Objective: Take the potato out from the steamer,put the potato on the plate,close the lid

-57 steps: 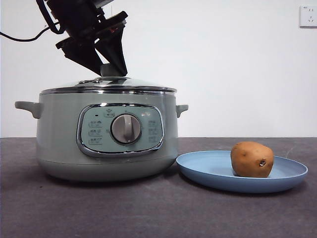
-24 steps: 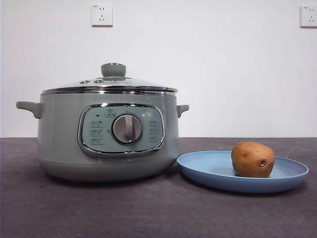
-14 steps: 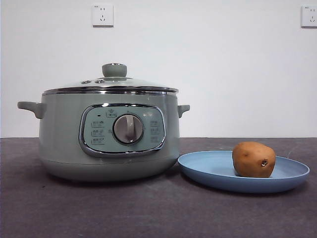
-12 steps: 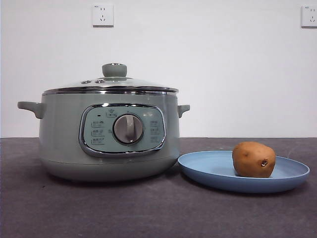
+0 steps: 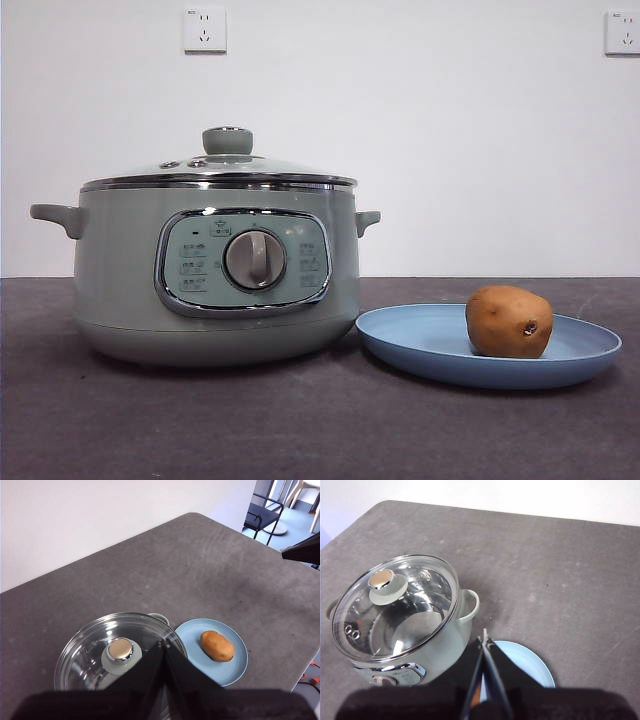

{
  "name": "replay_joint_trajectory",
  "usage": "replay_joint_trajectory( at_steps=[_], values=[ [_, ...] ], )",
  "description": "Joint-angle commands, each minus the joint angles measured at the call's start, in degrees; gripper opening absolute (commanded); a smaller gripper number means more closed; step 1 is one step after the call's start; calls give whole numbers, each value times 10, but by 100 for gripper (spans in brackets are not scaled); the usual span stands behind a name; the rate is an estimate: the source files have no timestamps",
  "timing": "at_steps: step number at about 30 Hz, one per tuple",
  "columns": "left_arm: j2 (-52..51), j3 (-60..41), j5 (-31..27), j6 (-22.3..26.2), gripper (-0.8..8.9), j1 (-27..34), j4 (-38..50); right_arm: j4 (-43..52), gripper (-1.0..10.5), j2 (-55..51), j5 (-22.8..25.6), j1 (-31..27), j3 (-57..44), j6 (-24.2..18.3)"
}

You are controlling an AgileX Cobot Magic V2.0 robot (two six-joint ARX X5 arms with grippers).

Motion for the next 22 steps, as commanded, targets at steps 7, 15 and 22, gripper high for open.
replay_joint_trajectory(
  at_steps=[7, 15, 22],
  values=[
    [16, -1, -5, 6, -4, 2, 3, 2, -1, -2, 2, 1, 2, 3],
    [-34, -25, -11, 21, -4, 29, 7, 2, -1, -2, 1, 1, 2, 3],
    [-132, -231, -11, 3, -4, 65, 160, 2, -1, -2, 2, 1, 2, 3]
  ],
)
